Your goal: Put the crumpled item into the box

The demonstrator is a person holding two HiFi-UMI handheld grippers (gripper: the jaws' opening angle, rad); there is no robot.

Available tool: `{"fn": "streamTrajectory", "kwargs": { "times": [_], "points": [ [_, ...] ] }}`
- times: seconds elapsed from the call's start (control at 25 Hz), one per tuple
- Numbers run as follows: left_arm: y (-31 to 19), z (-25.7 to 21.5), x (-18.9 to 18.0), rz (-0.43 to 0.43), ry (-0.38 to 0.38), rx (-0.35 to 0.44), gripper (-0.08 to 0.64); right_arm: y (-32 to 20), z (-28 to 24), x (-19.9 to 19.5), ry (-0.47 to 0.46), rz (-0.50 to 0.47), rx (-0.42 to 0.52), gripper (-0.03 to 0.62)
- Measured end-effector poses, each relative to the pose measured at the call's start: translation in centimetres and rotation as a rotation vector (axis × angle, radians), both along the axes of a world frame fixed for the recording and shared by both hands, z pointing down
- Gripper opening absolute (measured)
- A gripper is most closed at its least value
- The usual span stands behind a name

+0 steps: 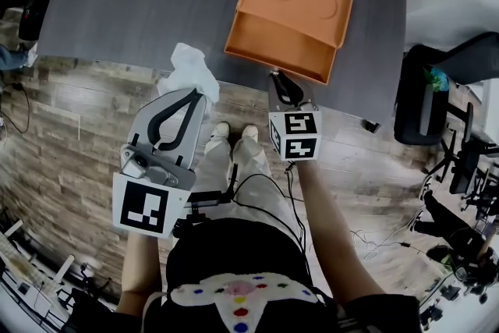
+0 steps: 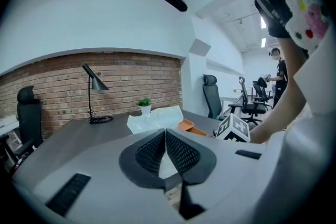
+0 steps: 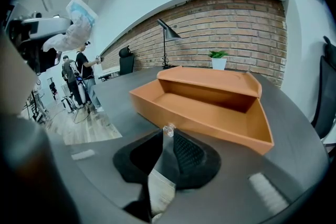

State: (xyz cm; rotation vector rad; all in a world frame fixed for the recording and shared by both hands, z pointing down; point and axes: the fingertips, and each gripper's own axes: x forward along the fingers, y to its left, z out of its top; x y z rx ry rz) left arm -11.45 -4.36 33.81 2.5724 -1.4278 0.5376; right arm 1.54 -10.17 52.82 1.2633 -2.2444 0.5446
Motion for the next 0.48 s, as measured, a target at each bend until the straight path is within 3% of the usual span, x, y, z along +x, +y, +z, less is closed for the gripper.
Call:
{"fn": "streamTrajectory", "kwargs": {
  "times": [0.24,0.48],
  "points": [
    [0.2,0.2,-0.4,-0.014,0.006,0.001,0.011,0.0,-0.8,-0.1,-0.017,0.014,0.02,0.077],
    [0.6,-1.6,-0.3,-0.011,0.014,0.035,0.011,0.5,-6.2,0.9,-0.008,0.045,0.157,0.059]
  ]
}}
